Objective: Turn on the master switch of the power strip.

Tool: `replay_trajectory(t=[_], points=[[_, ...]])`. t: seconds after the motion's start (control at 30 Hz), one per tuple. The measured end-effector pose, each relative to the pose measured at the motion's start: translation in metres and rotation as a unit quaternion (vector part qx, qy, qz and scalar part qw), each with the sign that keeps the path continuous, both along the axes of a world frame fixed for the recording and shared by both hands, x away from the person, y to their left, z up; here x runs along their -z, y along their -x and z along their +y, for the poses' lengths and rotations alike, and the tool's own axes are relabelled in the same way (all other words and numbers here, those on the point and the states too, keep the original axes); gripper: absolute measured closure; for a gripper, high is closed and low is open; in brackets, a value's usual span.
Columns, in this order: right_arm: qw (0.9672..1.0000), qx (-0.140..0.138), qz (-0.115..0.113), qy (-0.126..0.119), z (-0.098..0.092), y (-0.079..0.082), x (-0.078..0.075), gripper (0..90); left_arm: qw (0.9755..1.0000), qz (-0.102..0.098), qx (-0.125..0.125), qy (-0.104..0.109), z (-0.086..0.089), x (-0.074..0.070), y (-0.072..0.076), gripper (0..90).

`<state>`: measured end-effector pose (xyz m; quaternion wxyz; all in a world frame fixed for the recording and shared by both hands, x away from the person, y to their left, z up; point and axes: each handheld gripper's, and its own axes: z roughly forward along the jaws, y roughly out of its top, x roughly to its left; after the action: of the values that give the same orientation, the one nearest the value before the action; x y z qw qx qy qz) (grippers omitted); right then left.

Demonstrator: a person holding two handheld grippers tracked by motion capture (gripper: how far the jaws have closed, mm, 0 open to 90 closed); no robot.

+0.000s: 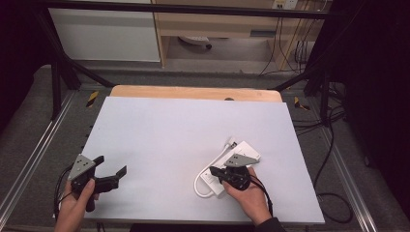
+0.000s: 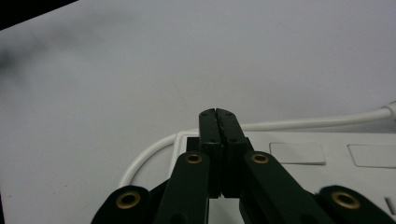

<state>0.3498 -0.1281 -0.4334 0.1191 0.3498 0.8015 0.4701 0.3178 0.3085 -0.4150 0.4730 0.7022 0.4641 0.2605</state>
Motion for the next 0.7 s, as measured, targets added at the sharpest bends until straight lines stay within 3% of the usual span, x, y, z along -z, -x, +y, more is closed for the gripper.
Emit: replay_trajectory(t=[0.7], points=[[0.9996,-0.015,0.008,0.022,0.012,0.003,0.009,90.0,1.0000,-0.001,0.000,0.002,0.000,0.000,0.000,5.9]])
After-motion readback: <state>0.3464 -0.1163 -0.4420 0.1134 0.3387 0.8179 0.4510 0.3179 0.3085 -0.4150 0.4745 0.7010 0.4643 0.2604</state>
